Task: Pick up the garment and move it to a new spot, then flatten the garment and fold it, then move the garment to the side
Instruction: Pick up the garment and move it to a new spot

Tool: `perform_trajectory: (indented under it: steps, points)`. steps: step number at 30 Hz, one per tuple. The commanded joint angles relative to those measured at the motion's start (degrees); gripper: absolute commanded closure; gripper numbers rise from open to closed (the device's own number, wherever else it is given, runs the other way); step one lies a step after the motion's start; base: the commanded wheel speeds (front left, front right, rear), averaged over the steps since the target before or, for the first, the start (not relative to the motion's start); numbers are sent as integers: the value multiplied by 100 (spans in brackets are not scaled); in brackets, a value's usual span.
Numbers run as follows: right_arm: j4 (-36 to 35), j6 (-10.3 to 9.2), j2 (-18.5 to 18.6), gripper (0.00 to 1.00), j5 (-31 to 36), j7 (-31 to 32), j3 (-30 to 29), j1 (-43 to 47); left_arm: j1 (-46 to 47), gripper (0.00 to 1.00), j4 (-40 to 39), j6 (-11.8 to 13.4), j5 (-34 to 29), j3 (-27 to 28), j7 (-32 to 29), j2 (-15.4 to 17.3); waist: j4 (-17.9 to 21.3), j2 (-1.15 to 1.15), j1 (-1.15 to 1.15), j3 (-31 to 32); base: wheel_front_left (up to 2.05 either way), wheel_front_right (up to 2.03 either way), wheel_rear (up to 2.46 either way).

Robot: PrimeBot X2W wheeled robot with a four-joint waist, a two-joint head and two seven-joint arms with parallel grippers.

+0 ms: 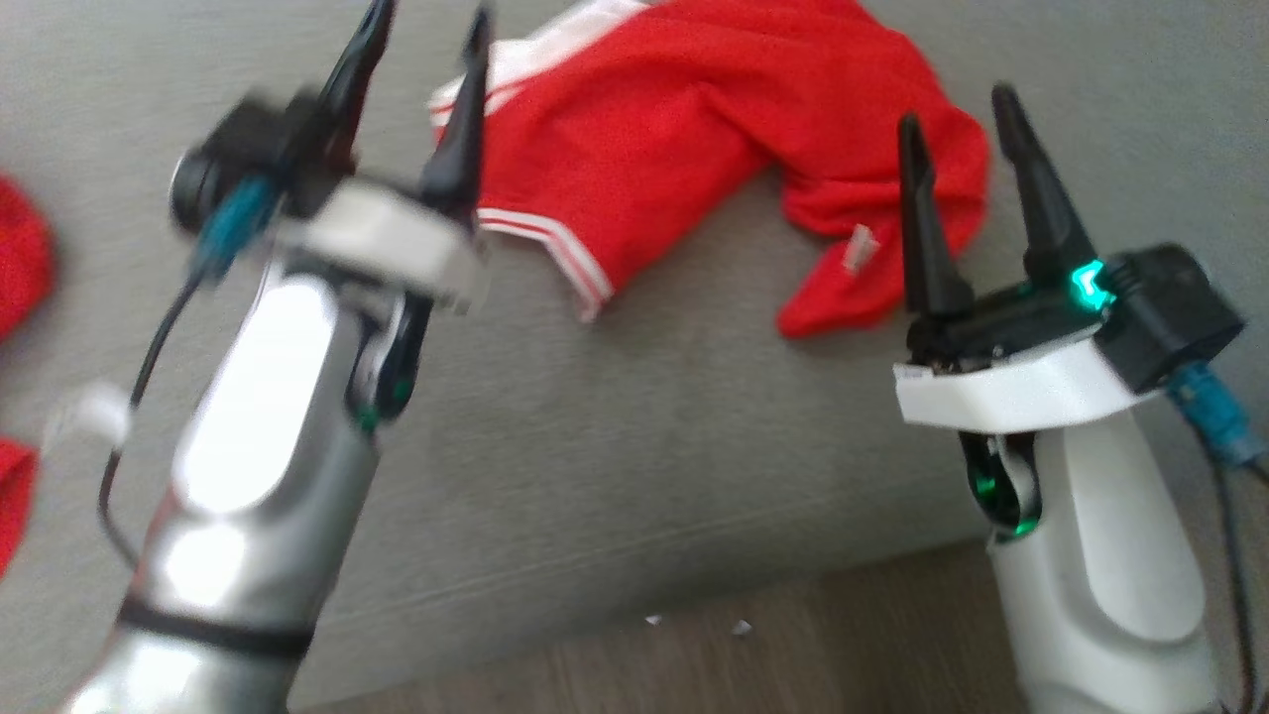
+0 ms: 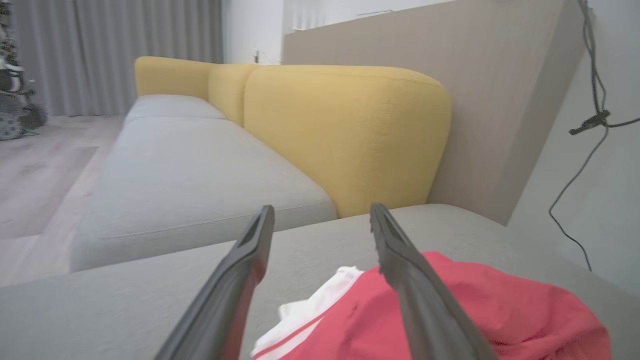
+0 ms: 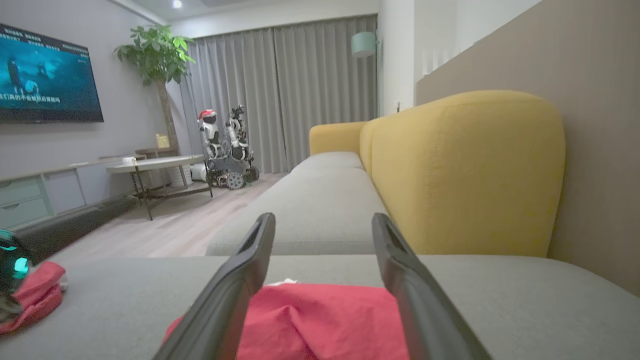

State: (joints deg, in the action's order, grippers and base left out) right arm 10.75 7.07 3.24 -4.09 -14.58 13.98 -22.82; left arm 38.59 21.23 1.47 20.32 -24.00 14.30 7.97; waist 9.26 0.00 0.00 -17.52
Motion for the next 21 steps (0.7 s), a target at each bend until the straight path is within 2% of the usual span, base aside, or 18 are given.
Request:
perform_trajectory:
  steps: [1, 7, 15, 21]
  points:
    - [-123, 42, -36, 0, 130, -15, 86, 94, -97, 0, -435, 38, -52, 269, 67, 165, -508, 0, 0, 352, 0, 0, 0]
    - [51, 42, -20, 0, 337, 7, 49, 326, -1301, 0, -1302, 60, -260, 679, 69, 180, -864, 0, 0, 582, 0, 0, 0]
    - [178, 42, 0, 0, 381, -5, -107, 688, -2659, 0, -2121, 98, -799, 1229, 69, -242, -1154, 0, 0, 905, 0, 0, 0]
    - [184, 42, 4, 0, 393, 30, -85, 785, -3048, 0, -2380, -111, -936, 1490, 69, -438, -1232, 0, 0, 960, 0, 0, 0]
